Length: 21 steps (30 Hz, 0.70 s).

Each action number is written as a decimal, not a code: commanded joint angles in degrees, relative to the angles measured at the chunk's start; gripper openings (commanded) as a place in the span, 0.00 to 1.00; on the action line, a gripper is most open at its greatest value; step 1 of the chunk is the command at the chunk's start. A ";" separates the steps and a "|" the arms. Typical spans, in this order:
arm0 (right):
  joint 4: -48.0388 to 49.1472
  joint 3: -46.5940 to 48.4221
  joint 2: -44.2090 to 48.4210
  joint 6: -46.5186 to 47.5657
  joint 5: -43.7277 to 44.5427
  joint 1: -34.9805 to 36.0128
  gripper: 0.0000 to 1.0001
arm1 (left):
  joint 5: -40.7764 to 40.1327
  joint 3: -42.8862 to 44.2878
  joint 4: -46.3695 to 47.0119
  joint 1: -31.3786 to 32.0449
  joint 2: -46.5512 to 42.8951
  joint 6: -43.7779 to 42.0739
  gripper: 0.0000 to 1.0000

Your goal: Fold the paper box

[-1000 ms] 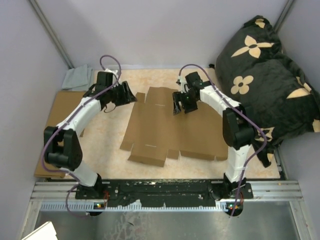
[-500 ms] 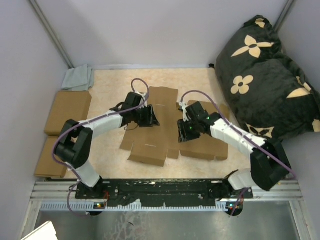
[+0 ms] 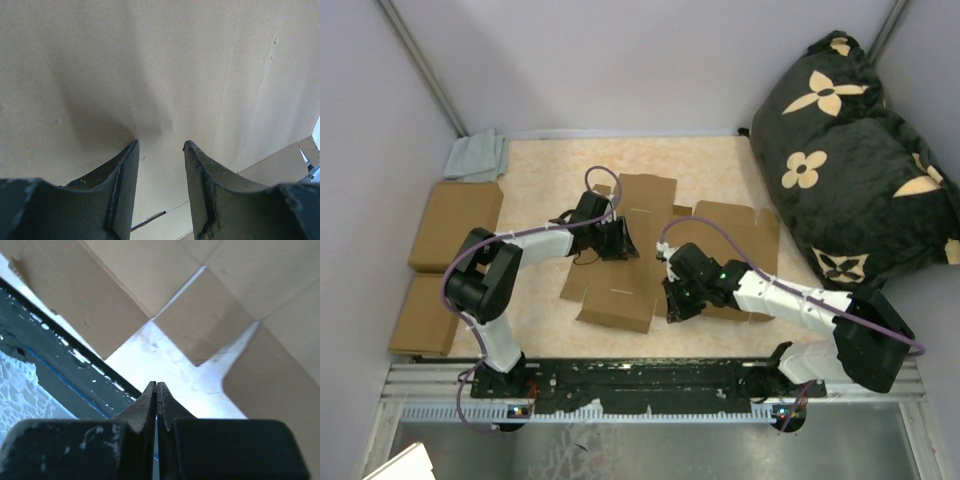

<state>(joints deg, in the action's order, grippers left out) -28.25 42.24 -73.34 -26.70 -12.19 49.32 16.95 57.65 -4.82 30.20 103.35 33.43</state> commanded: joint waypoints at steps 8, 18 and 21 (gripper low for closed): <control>7.76 -0.50 -6.95 -4.87 1.45 8.59 0.00 | -2.25 -1.17 -0.40 0.40 1.28 0.14 0.48; 8.50 -0.44 -11.57 -6.98 7.40 8.95 0.00 | -2.44 -1.98 -0.56 0.40 1.08 -0.07 0.48; 6.39 0.94 -10.92 -8.00 11.70 8.95 0.00 | -2.53 -2.10 -0.78 0.42 0.85 -0.31 0.48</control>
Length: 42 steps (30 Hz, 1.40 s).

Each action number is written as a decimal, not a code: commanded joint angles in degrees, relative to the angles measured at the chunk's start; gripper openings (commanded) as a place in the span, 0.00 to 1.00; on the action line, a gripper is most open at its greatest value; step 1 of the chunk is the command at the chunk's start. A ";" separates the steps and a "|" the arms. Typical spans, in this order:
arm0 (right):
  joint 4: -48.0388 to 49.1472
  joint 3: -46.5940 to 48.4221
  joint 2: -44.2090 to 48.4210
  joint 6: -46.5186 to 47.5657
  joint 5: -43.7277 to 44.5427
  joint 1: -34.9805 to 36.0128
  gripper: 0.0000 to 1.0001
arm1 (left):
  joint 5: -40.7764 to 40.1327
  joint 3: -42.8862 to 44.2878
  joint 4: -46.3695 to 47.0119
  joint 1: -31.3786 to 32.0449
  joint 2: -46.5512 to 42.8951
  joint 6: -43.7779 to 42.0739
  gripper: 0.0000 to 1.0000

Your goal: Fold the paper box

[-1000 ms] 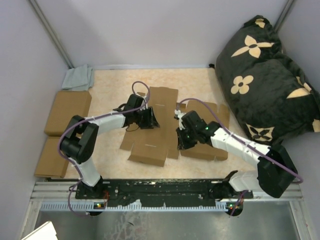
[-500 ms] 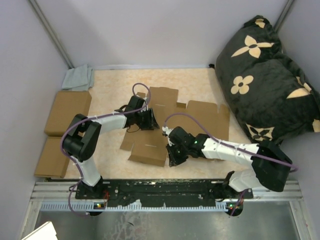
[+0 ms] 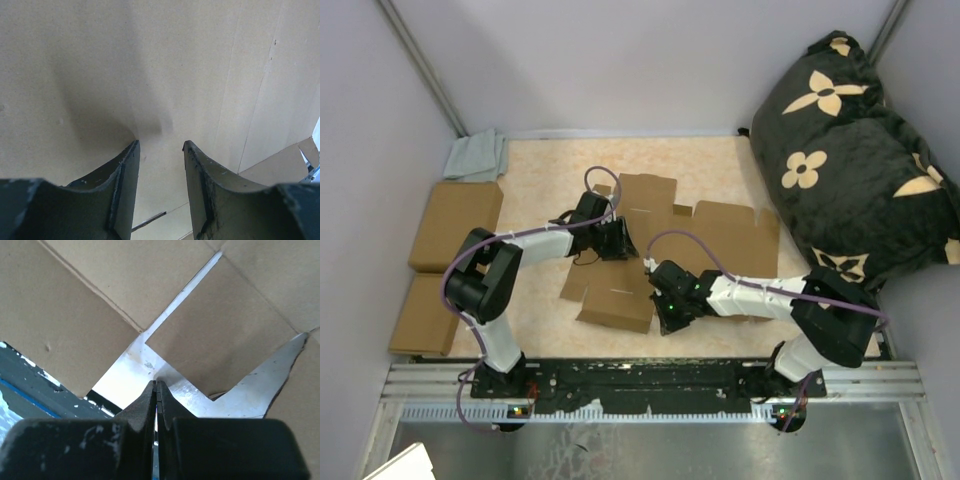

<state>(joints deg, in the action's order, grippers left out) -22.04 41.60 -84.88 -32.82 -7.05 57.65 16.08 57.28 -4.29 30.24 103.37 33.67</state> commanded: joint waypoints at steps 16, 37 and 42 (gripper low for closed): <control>-6.65 9.29 0.76 1.64 16.19 -5.26 0.00 | -2.13 -2.45 -1.47 0.38 0.81 -0.85 0.47; 0.34 13.54 -13.20 8.31 14.05 -13.66 0.00 | -2.69 -0.77 -3.47 0.39 2.09 -2.18 0.47; 0.73 15.69 -14.88 8.56 13.63 -14.48 0.00 | -2.86 -0.22 -4.41 0.37 2.40 -2.33 0.47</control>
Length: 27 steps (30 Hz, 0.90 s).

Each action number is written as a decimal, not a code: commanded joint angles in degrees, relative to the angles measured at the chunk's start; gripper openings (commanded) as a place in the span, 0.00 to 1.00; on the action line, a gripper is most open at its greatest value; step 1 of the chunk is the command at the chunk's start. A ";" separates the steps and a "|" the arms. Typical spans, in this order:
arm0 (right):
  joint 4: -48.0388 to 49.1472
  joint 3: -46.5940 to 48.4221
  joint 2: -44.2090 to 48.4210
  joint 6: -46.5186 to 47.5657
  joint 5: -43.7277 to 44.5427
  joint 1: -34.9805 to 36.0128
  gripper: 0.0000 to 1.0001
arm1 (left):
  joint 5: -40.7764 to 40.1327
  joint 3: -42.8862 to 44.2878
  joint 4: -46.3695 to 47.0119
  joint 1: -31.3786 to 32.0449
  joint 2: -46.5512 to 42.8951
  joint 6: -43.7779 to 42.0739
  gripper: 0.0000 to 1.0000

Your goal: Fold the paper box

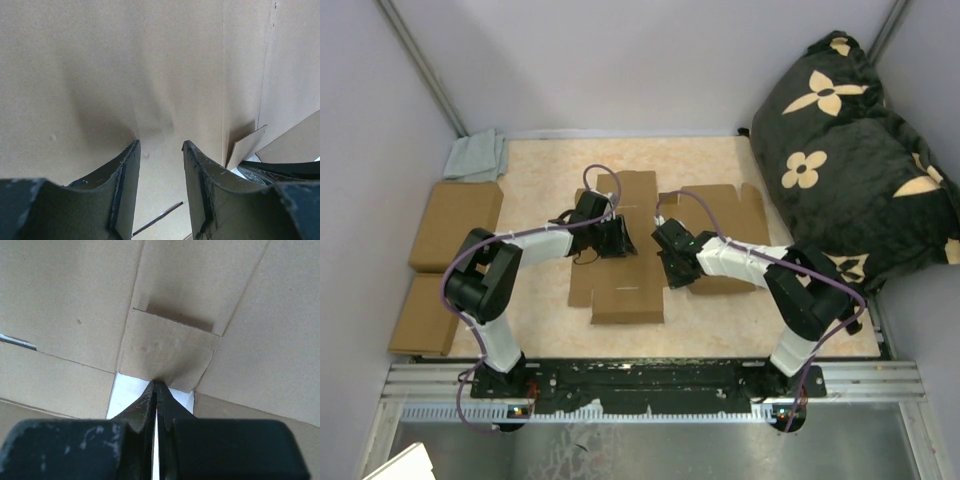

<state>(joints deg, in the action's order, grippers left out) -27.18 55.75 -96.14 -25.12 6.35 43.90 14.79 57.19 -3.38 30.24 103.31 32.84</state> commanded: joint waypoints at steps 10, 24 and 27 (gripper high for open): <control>4.06 5.06 -0.68 1.65 0.10 -3.12 0.00 | -2.21 -0.02 -6.22 0.42 2.51 -1.85 0.47; 5.90 5.97 -7.08 2.50 -5.55 -4.66 0.00 | -2.58 0.83 -7.23 0.27 2.12 -2.46 0.47; 7.61 4.57 -9.49 2.17 -7.04 -4.68 0.00 | -4.66 1.11 -8.46 0.10 -2.44 -3.88 0.50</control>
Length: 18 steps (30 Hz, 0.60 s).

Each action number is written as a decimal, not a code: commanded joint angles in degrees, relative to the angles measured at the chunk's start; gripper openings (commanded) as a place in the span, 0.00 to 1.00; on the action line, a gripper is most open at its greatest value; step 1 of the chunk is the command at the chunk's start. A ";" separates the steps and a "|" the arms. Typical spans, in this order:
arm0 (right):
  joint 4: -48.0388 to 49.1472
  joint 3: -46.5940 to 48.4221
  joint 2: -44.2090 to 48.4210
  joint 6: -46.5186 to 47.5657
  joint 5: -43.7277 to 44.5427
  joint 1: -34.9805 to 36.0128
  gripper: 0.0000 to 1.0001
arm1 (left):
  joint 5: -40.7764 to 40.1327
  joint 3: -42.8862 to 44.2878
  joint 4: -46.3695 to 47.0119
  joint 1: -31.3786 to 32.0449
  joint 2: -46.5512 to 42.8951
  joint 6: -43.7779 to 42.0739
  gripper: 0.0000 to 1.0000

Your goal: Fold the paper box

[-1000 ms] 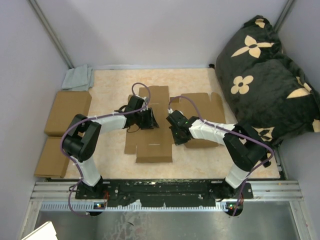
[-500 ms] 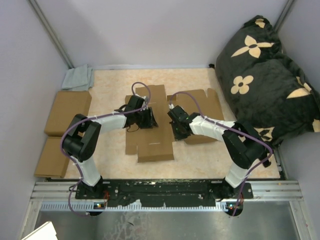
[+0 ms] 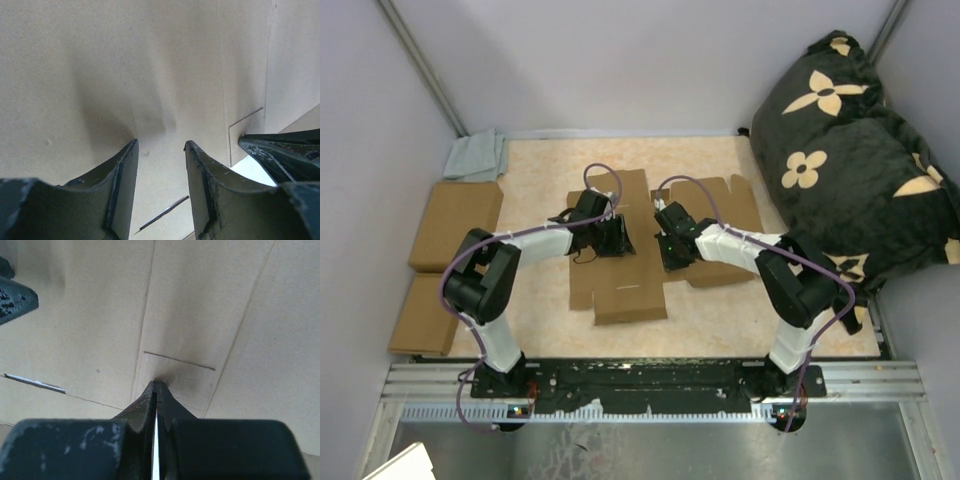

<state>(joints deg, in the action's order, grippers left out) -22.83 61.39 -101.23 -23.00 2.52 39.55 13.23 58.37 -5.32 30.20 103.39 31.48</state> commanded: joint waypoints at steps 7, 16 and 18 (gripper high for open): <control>4.93 -2.36 -4.90 -1.09 -5.31 -0.35 0.00 | -6.90 0.34 -16.76 -0.97 -17.22 -5.81 0.58; 4.66 -1.87 -6.22 -2.87 -6.44 -0.56 0.00 | -9.11 -14.58 -28.58 -0.92 -38.39 3.92 0.57; 5.00 -2.20 -6.33 -3.58 -7.14 -0.76 0.00 | -11.47 -17.29 -31.07 -0.89 -42.86 6.46 0.55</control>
<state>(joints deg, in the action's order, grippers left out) -15.31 61.45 -103.48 -25.15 -4.03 39.09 6.24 45.87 -27.64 29.47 67.31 32.10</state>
